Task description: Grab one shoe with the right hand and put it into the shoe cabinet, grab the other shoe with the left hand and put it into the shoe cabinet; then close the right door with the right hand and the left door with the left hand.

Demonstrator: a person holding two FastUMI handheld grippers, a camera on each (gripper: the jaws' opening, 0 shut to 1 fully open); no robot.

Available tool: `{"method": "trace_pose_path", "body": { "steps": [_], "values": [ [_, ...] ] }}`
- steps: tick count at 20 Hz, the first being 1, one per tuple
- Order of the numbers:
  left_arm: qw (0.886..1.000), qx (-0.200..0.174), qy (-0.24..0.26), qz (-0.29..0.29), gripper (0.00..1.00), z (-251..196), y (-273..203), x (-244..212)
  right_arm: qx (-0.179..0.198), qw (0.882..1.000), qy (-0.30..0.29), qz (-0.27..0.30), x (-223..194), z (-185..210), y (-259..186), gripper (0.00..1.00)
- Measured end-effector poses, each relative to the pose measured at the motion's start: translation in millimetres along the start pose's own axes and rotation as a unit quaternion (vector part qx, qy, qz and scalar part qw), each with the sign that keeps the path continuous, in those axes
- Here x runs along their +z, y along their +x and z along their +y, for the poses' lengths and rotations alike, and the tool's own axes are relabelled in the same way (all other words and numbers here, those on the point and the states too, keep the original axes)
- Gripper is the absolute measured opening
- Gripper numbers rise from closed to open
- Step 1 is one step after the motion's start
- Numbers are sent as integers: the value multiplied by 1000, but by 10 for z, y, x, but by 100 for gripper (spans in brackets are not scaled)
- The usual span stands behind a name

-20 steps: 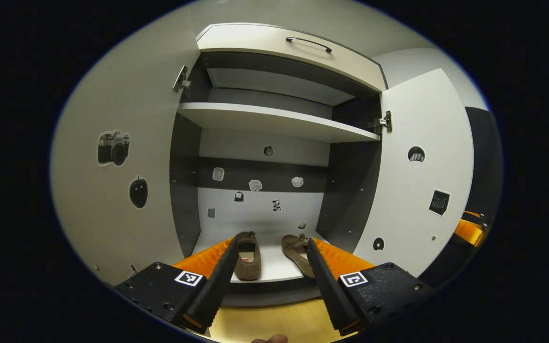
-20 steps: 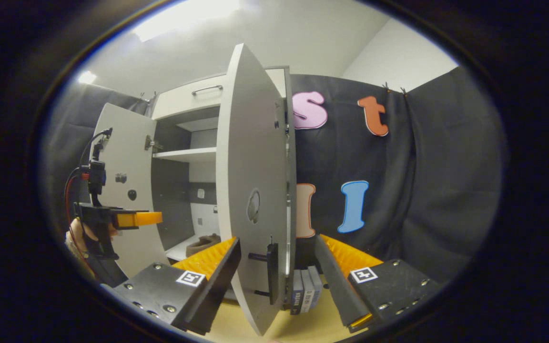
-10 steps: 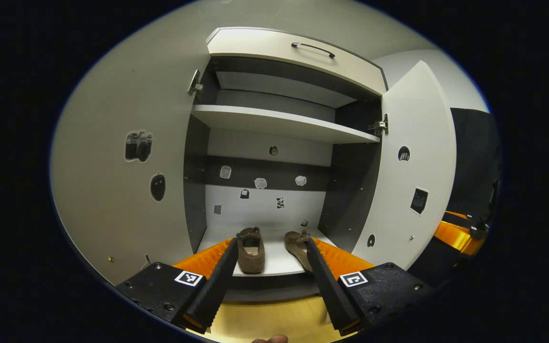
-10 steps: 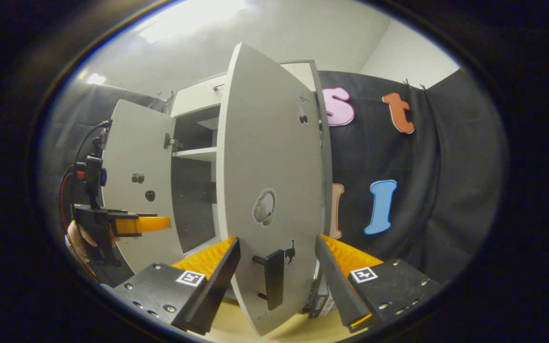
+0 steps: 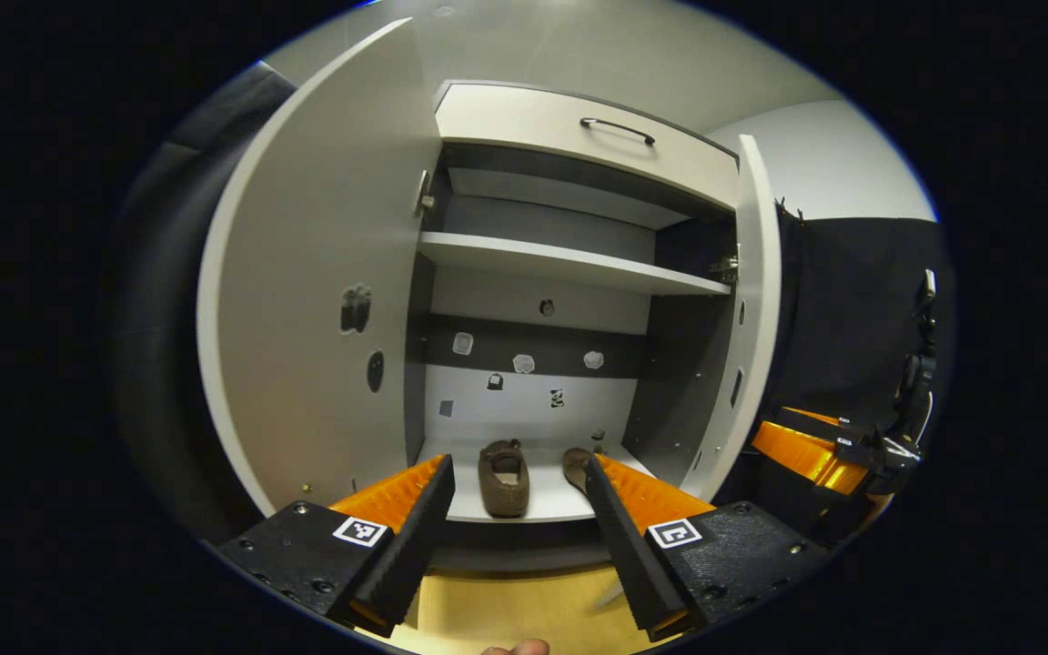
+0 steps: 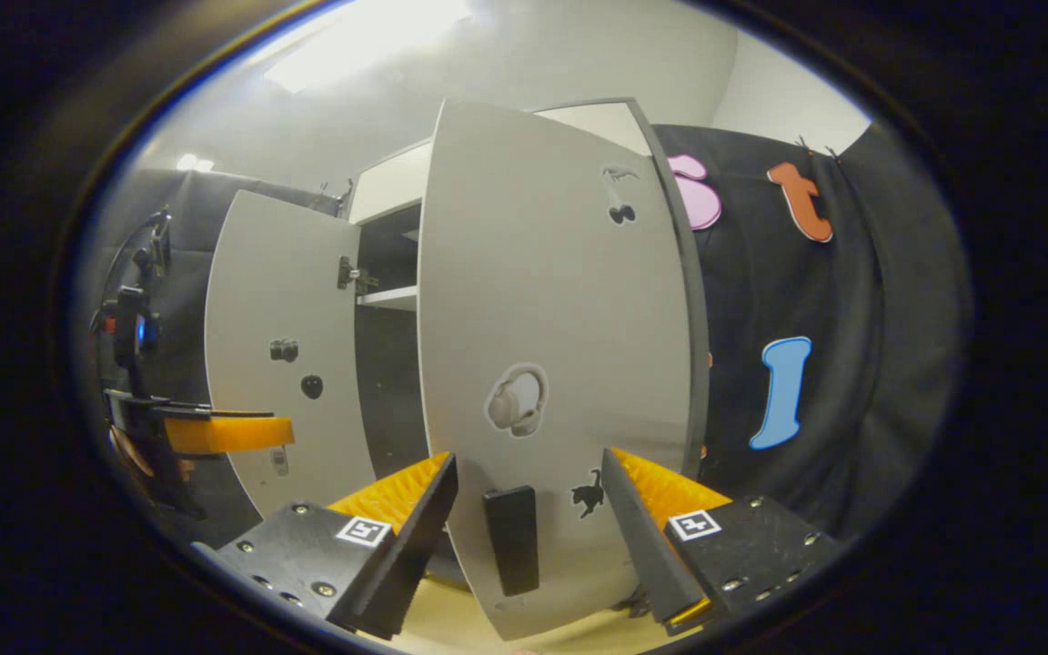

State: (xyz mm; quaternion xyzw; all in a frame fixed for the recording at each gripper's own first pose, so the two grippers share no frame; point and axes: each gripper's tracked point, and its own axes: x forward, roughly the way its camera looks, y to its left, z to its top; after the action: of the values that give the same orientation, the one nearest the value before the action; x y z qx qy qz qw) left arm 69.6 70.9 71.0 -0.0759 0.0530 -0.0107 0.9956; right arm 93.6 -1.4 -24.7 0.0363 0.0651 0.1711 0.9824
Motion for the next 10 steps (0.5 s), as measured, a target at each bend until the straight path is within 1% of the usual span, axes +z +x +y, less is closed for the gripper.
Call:
{"method": "trace_pose_path", "body": {
  "steps": [1, 2, 7, 8, 10],
  "values": [
    [1000, 5, 1, -3, 89, 36, -63, 31, 6, 1000, 2, 0, -6, 41, 33, 95],
    [1000, 11, 2, -6, 89, 74, -106, 47, 11, 1000, 5, 1, -21, 86, 66, 92],
    [999, 31, 3, -9, 89, 231, -398, 130, 29, 999, 12, -1, -2, 241, 188, 92],
    [999, 34, 2, -12, 89, 265, -459, 152, 33, 999, 14, -1, -9, 271, 196, 95],
    [999, 44, 2, -16, 89, 326, -570, 191, 36, 999, 14, -4, 2, 297, 217, 95]
  ]
}}
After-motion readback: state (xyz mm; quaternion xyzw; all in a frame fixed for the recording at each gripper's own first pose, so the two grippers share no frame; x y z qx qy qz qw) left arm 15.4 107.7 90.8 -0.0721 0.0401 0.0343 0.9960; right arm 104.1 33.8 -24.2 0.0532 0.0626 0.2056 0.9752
